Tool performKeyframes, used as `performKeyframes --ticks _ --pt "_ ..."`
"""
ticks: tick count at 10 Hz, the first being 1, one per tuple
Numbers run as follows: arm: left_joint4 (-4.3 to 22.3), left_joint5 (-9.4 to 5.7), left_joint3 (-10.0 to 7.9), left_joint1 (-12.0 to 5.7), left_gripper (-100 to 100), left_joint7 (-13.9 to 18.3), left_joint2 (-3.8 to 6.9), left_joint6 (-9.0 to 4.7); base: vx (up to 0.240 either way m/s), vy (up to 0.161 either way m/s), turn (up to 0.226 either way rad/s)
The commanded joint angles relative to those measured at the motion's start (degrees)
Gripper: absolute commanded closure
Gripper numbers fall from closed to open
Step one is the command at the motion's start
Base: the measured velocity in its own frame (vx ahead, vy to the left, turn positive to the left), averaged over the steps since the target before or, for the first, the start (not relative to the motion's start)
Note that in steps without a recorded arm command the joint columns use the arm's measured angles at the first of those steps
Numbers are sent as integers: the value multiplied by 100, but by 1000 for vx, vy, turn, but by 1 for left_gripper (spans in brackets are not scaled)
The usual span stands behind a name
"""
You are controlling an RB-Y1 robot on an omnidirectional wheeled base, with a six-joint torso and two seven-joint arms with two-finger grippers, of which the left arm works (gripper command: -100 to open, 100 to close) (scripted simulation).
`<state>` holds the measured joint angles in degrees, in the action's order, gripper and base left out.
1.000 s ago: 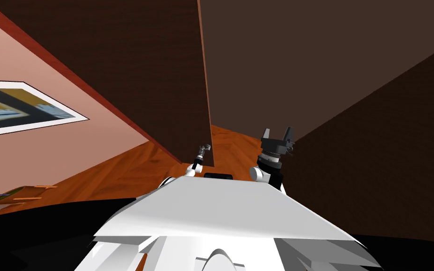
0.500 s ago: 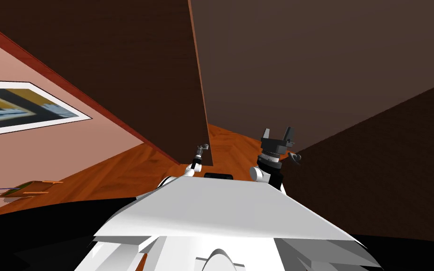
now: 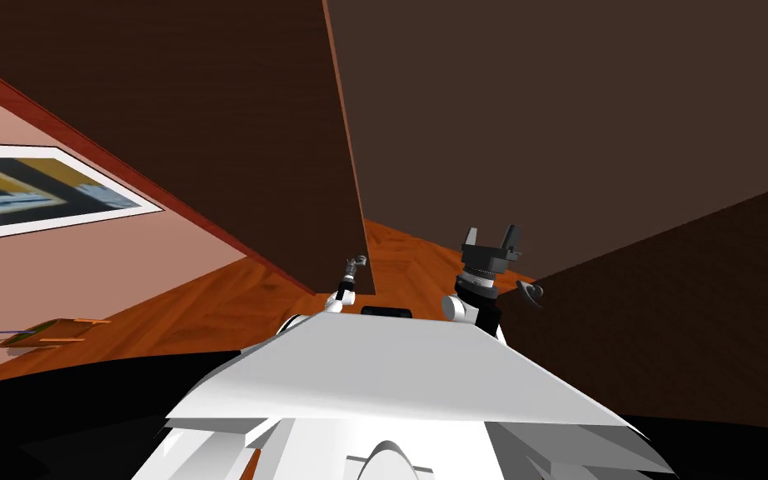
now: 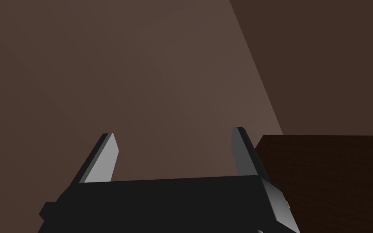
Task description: Push the door open
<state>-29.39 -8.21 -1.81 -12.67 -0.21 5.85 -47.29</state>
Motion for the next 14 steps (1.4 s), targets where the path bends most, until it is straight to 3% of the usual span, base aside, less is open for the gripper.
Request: performKeyframes --ticks 1,9,11,14 --pt "6 -56 -88 -49 100 -43 8 -33 175 -84 53" --pt "38 -305 -476 -24 100 -208 54 -58 182 -83 48" --pt "-11 -358 -570 32 100 -231 129 -37 86 -22 44" --pt "2 -440 -693 40 100 -283 148 -47 174 -44 40"
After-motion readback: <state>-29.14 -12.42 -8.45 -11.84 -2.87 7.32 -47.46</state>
